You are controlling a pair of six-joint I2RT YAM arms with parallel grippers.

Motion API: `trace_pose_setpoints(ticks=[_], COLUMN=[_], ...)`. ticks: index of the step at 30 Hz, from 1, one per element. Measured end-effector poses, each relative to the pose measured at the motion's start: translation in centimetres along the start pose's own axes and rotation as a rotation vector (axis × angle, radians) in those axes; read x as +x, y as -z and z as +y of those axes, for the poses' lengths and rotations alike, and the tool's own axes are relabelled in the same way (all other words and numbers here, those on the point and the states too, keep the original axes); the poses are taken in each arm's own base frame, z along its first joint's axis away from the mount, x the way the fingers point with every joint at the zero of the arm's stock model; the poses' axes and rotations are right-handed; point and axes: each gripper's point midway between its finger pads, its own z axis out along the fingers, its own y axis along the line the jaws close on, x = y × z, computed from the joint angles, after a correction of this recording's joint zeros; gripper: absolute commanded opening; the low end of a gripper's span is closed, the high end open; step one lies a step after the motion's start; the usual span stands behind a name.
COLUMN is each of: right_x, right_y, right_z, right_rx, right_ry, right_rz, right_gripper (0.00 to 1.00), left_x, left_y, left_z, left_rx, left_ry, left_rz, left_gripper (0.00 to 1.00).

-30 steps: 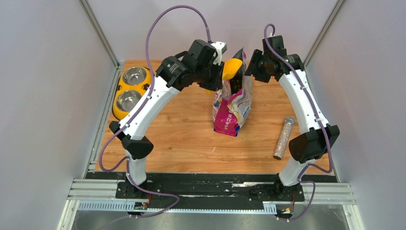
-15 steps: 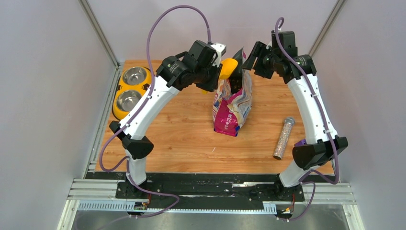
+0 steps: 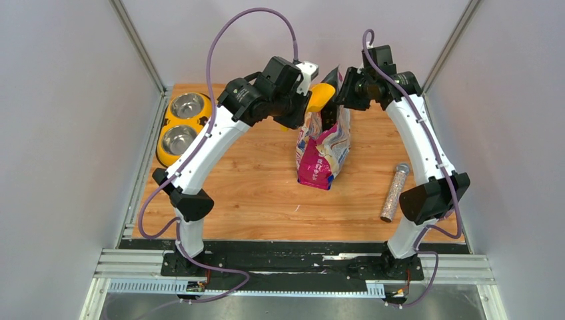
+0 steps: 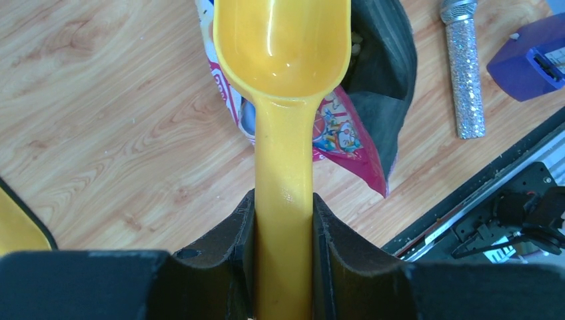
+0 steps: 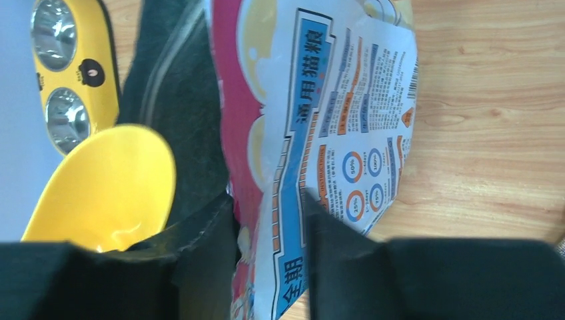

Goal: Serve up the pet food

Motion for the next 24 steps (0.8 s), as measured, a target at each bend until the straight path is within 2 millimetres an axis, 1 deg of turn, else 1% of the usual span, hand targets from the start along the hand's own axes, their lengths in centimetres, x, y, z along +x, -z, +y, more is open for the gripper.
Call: trace_pose_setpoints(ticks=[1,2,3,6,8,12,16,18,20,22,24], right_x=[0.2,0.3,0.5,0.6,0.5,0.7,0.2,0.0,-0.4,-0.4,0.2], right_y=[-0.3,-0.6,-0.8,-0.8,-0.9,-1.5,-1.5,-1.3,-1.6,-2.3,-3.5], right_z=[-0.3,-0.5,-0.6,-0.4,-0.2,-0.1,0.8,1.5,2.5,3.9,5.8], right_rx=[0.011,0.019,0.024,0.013,0.004,-0.029,-0.088,-0.113,-0.129,-0.147,-0.173], right_ry=[0.005,0.011,0.012,0.018,0.019,0.009,0.001,0.006,0.021,0.044,0.075], right_rz=[0.008,0.016,0.022,0.028,0.026,0.025,0.014,0.012,0.007,0.009,0.019], right_gripper=[0.16,0.03,0.00,0.00,0.00,0.00,0.00,0.00,0.00,0.00,0.00], left_x=[0.0,0.0,0.0,0.0,0.0,-0.5,-1.0,-0.9,-0.7,-0.6,-0.4], left_y=[0.0,0.0,0.0,0.0,-0.1,0.0,0.8,1.9,3.6,5.7,7.8], left_z=[-0.2,-0.4,-0.6,-0.9,-0.6,0.6,2.3,3.5,5.3,7.4,9.3], left_rx=[0.008,0.017,0.027,0.032,0.013,-0.057,-0.115,-0.143,-0.184,-0.233,-0.274], left_ry=[-0.003,-0.005,-0.007,-0.011,-0.007,0.016,0.058,0.086,0.125,0.171,0.213], left_rz=[0.000,0.000,0.000,0.000,-0.003,-0.025,-0.070,-0.090,-0.122,-0.162,-0.205], left_gripper=[0.00,0.00,0.00,0.00,0.00,0.00,0.00,0.00,0.00,0.00,0.00])
